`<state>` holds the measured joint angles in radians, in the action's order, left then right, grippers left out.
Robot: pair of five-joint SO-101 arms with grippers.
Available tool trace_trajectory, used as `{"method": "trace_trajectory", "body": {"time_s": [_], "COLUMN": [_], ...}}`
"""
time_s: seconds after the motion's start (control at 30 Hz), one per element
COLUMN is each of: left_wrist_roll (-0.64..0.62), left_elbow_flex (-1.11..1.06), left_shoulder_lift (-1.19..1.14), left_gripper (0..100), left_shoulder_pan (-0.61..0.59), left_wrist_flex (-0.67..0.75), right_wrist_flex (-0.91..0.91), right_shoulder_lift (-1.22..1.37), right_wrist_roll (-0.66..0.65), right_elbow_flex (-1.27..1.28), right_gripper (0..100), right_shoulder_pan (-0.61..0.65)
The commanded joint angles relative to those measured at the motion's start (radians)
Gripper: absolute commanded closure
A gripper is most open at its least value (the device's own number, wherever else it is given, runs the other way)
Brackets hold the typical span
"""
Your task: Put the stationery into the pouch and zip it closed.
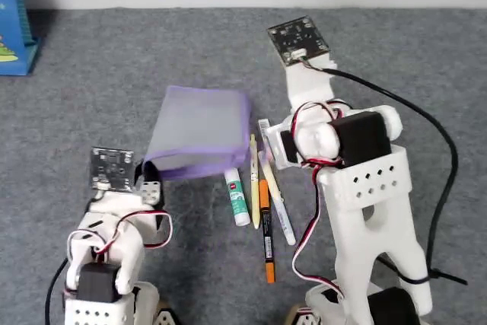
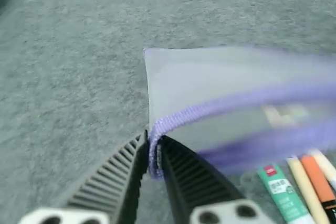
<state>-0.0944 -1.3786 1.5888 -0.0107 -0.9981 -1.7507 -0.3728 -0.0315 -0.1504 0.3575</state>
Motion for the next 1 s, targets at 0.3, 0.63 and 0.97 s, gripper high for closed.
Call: {"method": "trace_trajectory", "body": {"time_s": [0.3,0.63,0.97], "left_wrist_roll": [-0.066,-0.061,-0.018], "left_elbow_flex": [0.43,0.427,0.504], "left_shoulder_lift": [0.003,-0.075,-0.551], "left_gripper": [99,99,88], "left_shoulder_pan": [-0.054,0.005,0.002], "left_wrist_flex": [-0.195,-0.227,-0.137], "right_wrist_flex": [-0.004,0.185,0.263], "right_shoulder_lift": [0.022,0.031,0.031], "right_wrist_roll": [-0.011,-0.006,-0.005], "right_elbow_flex": [0.083,0.282,0.361], "right_gripper": [72.4,72.4,72.4], "right_shoulder_pan": [-0.147,-0.148,-0.148]}}
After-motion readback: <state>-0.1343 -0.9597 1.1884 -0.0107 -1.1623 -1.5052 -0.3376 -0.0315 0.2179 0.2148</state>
